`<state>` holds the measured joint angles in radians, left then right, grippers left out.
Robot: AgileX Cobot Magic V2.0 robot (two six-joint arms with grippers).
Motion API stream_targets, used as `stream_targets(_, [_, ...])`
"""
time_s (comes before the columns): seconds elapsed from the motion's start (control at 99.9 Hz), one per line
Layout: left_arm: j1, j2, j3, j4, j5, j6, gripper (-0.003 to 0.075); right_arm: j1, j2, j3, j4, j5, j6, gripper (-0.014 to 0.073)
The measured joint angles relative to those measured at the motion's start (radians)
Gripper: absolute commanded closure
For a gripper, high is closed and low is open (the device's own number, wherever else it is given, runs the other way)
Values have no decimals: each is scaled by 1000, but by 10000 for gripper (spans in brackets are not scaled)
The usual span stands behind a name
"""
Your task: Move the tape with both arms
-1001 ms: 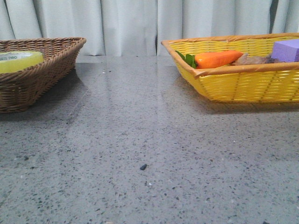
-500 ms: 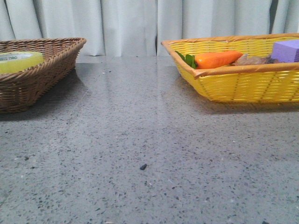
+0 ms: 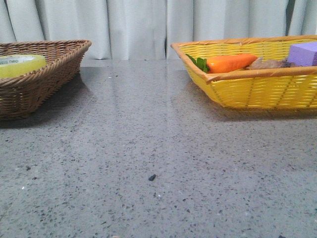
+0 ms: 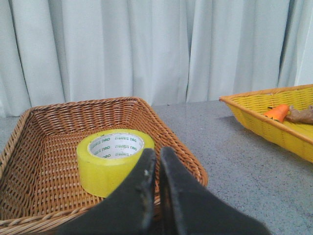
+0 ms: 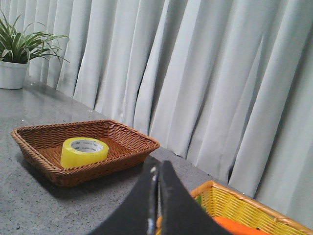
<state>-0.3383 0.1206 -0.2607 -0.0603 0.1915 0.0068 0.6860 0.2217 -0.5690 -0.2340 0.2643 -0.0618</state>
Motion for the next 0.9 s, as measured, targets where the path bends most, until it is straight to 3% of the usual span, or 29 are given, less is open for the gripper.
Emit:
stream_targets(0.68, [2,-2,1,0,-2,0,741,0,0,1,0,0,0,668])
stream_targets(0.901, [123,-32,52,18,-27,-7,741,0,0,1,0,0,0,668])
